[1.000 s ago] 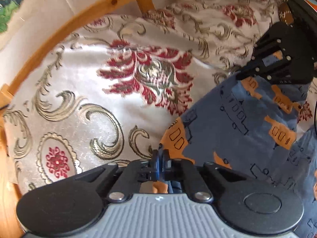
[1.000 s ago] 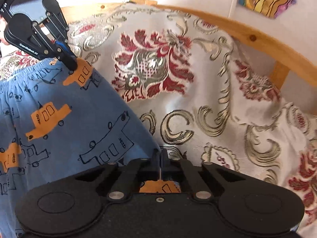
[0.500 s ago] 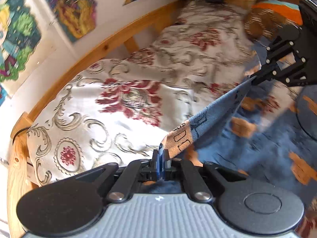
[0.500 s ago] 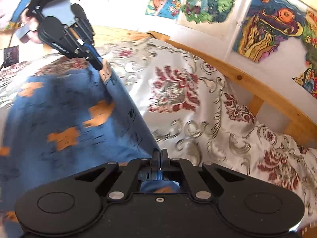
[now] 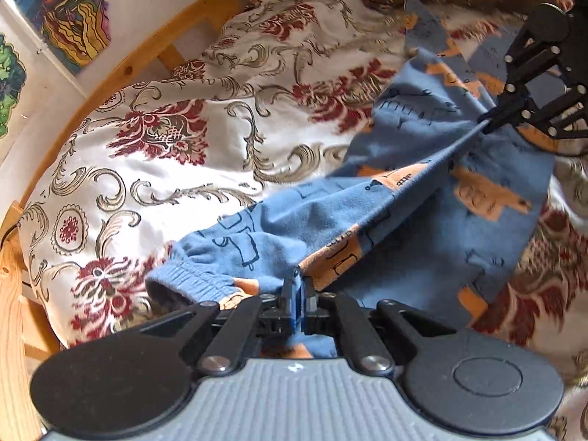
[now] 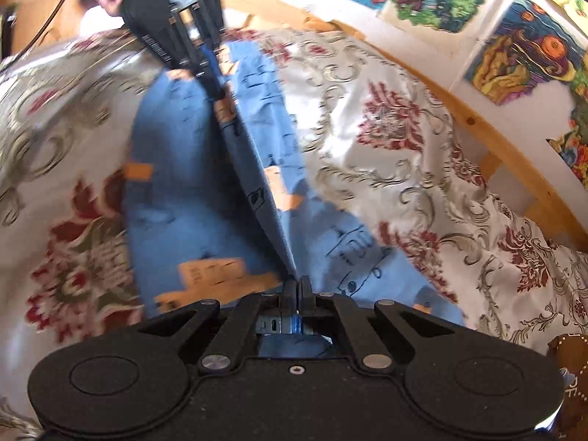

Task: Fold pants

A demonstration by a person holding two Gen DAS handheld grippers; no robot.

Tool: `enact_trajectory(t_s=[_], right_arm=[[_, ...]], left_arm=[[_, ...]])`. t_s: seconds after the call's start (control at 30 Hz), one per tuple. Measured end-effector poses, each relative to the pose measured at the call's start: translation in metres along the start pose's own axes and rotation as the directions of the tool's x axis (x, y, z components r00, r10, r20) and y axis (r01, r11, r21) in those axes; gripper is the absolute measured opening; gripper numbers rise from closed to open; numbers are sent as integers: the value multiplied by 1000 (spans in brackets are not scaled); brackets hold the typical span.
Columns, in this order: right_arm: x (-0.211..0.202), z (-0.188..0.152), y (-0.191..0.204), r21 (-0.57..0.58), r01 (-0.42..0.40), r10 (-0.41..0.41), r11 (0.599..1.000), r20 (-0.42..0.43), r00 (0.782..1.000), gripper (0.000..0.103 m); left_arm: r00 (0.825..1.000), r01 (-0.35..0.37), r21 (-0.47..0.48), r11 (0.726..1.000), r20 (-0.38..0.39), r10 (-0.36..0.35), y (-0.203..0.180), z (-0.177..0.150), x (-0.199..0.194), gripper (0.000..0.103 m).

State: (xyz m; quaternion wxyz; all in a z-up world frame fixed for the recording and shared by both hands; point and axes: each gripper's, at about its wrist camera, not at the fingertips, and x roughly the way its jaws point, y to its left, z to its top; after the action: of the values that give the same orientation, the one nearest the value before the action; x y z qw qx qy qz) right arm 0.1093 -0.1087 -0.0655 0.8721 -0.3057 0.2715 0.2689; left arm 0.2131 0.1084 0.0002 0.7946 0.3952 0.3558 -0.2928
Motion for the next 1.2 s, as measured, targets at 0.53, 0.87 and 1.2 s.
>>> enact_trajectory(t_s=[0.53, 0.87, 1.2], right_arm=[[-11, -30, 39, 79, 115, -118, 990, 22, 993, 73], [-53, -68, 33, 214, 212, -205, 953, -54, 977, 87], [-17, -50, 8, 11, 213, -214, 977, 44, 976, 80]], left_arm=[[998, -65, -55, 996, -17, 64, -32, -12, -22, 30], [986, -165, 172, 971, 22, 163, -92, 3, -4, 57], [983, -177, 271, 946, 3, 183, -94, -7, 1, 57]])
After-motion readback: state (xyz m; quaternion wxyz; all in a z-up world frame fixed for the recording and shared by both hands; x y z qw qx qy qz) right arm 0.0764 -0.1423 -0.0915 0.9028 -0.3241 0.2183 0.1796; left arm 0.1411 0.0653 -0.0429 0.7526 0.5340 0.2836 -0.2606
